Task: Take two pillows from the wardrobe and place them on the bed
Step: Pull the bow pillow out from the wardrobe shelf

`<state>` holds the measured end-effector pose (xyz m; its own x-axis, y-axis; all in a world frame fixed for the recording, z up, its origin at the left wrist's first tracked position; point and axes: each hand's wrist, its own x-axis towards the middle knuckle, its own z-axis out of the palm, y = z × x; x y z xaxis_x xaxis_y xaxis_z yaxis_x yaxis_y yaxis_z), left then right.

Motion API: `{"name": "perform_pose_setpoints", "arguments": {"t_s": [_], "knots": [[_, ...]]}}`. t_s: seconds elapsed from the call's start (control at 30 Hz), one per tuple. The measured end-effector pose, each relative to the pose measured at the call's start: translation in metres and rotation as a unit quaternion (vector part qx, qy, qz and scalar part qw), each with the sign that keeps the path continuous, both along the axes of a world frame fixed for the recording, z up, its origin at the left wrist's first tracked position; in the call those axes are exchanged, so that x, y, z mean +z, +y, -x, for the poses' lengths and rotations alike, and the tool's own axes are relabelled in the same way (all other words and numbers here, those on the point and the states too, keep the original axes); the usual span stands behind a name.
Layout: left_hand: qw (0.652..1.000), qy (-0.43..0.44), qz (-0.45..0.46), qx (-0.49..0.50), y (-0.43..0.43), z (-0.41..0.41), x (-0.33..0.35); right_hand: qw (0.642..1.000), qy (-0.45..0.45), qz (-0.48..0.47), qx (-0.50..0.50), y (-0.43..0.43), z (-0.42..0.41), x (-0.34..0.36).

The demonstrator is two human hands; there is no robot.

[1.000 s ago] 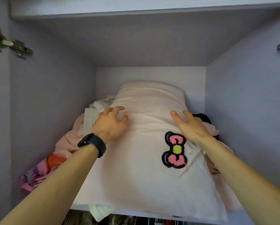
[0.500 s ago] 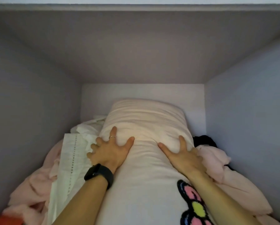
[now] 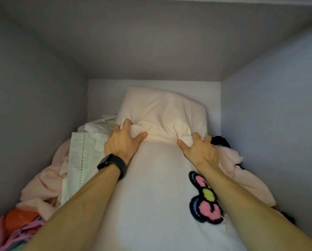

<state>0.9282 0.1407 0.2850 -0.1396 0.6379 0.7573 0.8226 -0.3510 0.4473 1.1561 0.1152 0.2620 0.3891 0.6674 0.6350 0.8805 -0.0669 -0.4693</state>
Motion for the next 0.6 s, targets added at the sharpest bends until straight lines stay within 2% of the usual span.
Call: {"name": "perform_pose_setpoints", "arguments": {"t_s": [0.17,0.33,0.6], "knots": [[0.999,-0.010,-0.038,-0.004,-0.029,0.003,0.012,0.997,-0.020,-0.081,0.002,-0.024,0.001,0.013],[0.998,-0.019,-0.050,0.013,-0.068,0.005,0.016,0.993,-0.029,-0.114,0.017,-0.053,0.000,0.019],[0.995,-0.066,-0.038,0.071,-0.177,0.014,-0.034,0.979,0.015,-0.158,0.128,-0.111,0.009,-0.029]]}}
